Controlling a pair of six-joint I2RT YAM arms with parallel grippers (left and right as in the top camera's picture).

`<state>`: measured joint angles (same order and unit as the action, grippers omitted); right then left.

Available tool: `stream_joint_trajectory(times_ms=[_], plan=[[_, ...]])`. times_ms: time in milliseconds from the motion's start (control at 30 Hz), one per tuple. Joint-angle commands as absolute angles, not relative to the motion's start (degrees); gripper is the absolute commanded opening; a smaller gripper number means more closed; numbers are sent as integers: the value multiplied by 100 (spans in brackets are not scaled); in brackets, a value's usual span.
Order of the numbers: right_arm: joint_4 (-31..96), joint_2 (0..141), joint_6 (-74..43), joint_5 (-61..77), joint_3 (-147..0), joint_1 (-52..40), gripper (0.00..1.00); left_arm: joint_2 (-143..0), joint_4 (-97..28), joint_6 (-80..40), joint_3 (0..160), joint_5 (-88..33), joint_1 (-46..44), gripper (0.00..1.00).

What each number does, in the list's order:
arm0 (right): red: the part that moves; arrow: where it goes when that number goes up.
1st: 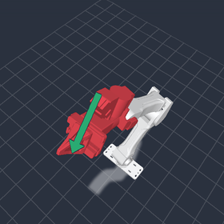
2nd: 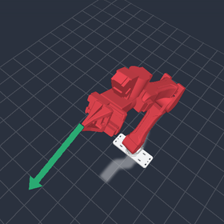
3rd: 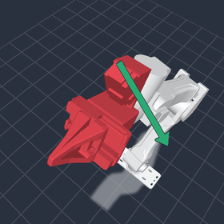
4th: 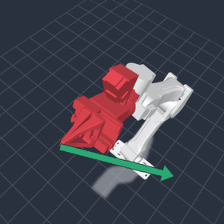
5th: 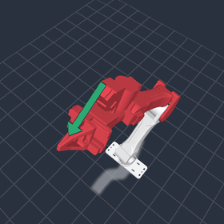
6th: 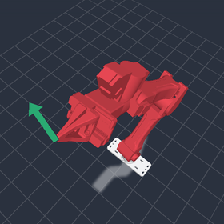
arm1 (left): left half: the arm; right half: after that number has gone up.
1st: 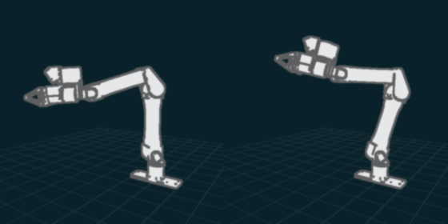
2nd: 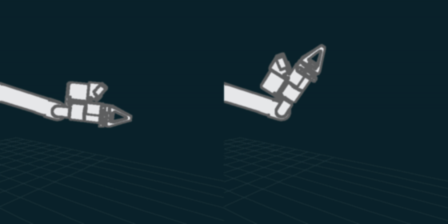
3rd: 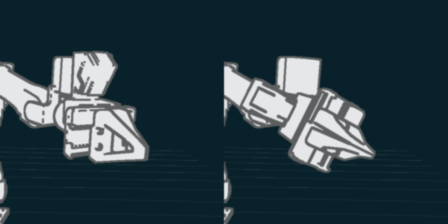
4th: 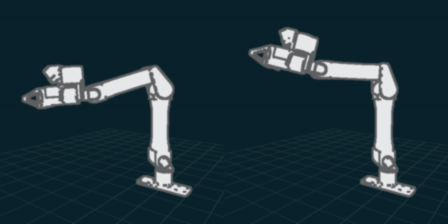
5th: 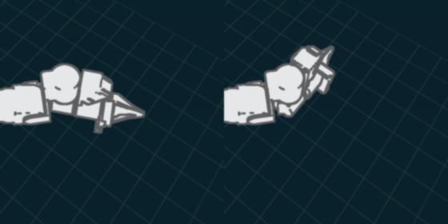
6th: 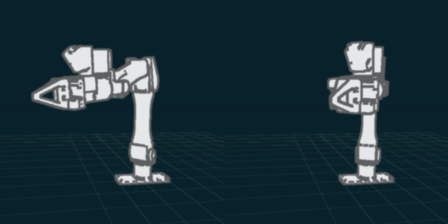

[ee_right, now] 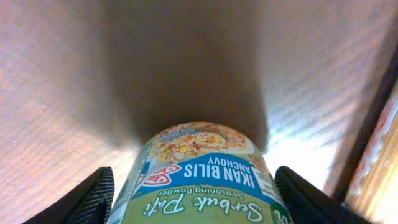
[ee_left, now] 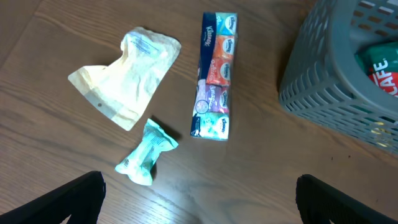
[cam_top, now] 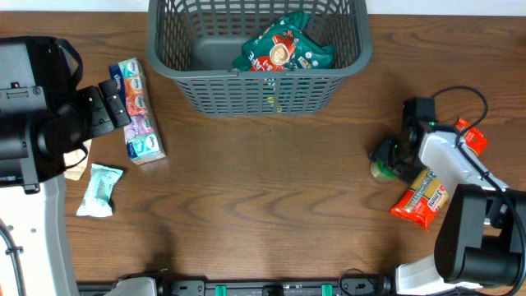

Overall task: Pack container
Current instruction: 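Move the right gripper down and grasp the green-lidded jar, then carry the jar over the basket and release it inside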

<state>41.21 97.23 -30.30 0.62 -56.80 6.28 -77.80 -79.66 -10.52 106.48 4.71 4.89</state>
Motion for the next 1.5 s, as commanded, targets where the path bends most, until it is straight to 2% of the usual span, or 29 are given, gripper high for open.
stream_joint_trajectory(times_ms=[0,367,533,633,800,1033,1300,1467], plan=[[4206,9697,-2589,89,-6692,591,1,-7787,-7948,-1105,10619,471,523,98],[4991,9697,-1135,102,-10495,395,1,-7787,-7940,-1105,10619,471,523,98],[4729,9697,829,832,-11483,-231,1,-7787,-7902,-1107,10619,471,523,98],[4410,9699,2261,1295,-11557,-742,1,-7787,-7896,-1107,10619,471,523,99],[3789,9841,3789,1420,-11555,-1575,1,-7787,-7900,-1107,10619,471,523,99],[2877,10479,3885,1605,-11555,-2126,1,-7787,-7902,-1107,10619,471,523,99],[2947,11502,3621,1999,-11555,-2246,1,-7787,-7902,-1107,10619,471,523,99],[2961,11681,3623,1997,-11555,-2327,1,-7787,-7902,-1107,10619,471,523,99]])
